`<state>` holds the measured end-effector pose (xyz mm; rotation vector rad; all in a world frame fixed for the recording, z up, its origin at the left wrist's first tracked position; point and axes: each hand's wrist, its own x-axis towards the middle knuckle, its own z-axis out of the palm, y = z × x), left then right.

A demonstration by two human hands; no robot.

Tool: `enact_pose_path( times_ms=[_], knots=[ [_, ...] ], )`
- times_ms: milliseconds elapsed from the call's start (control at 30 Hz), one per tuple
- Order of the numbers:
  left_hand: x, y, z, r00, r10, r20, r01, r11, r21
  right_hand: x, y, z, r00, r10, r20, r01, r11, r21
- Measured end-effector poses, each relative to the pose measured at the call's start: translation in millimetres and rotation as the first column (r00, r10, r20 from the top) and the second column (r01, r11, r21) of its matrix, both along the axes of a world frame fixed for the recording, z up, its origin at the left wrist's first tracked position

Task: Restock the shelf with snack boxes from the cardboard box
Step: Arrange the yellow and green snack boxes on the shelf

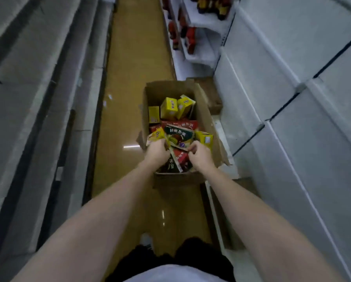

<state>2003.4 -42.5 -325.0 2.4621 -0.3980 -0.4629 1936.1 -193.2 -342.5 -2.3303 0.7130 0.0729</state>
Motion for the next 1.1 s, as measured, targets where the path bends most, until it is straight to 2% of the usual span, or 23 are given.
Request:
enact_pose_path(
  times_ms=[67,267,400,500,633,733,800,867,933,1033,1100],
  knots=[
    [11,-5,-15,0.999,-0.018,-0.034,0.018,1.000,0.003,8,-7,-11,1.000,-0.014,-0.003,0.014,1.000,-0.011],
    [38,-27,-51,0.982,-0.033,-0.185,0.061,0.987,0.147,50,-33,-37,0.999,0.009,-0.039,-0.010,0.999,-0.030],
    [60,-55,-73,0.969,-0.003,-0.248,0.058,0.975,0.216,96,-53,-63,0.985,0.139,-0.106,-0.143,0.989,-0.024],
    [70,-77,-83,0.955,0.086,-0.285,0.013,0.944,0.329,131,-68,-82,0.953,0.251,-0.170,-0.259,0.966,-0.026],
    [74,-107,-108,0.917,0.197,-0.347,0.023,0.843,0.537,168,-88,-99,0.885,0.423,-0.198,-0.456,0.873,-0.175],
    [69,-125,-130,0.861,0.298,-0.413,-0.012,0.823,0.569,186,-99,-112,0.808,0.513,-0.290,-0.582,0.773,-0.253],
    [64,-134,-141,0.800,0.383,-0.462,-0.059,0.816,0.574,197,-104,-122,0.763,0.537,-0.360,-0.625,0.756,-0.195],
    [60,-136,-149,0.775,0.416,-0.476,-0.071,0.805,0.589,202,-105,-129,0.744,0.541,-0.392,-0.635,0.755,-0.164],
    [59,-137,-168,0.787,0.423,-0.450,-0.068,0.783,0.618,205,-106,-138,0.727,0.559,-0.398,-0.651,0.745,-0.144],
    [58,-139,-168,0.818,0.410,-0.402,-0.081,0.775,0.626,207,-103,-145,0.719,0.562,-0.409,-0.626,0.779,-0.030],
    [59,-143,-157,0.835,0.406,-0.372,-0.104,0.779,0.618,207,-97,-145,0.648,0.608,-0.459,-0.689,0.725,-0.013]
  ],
)
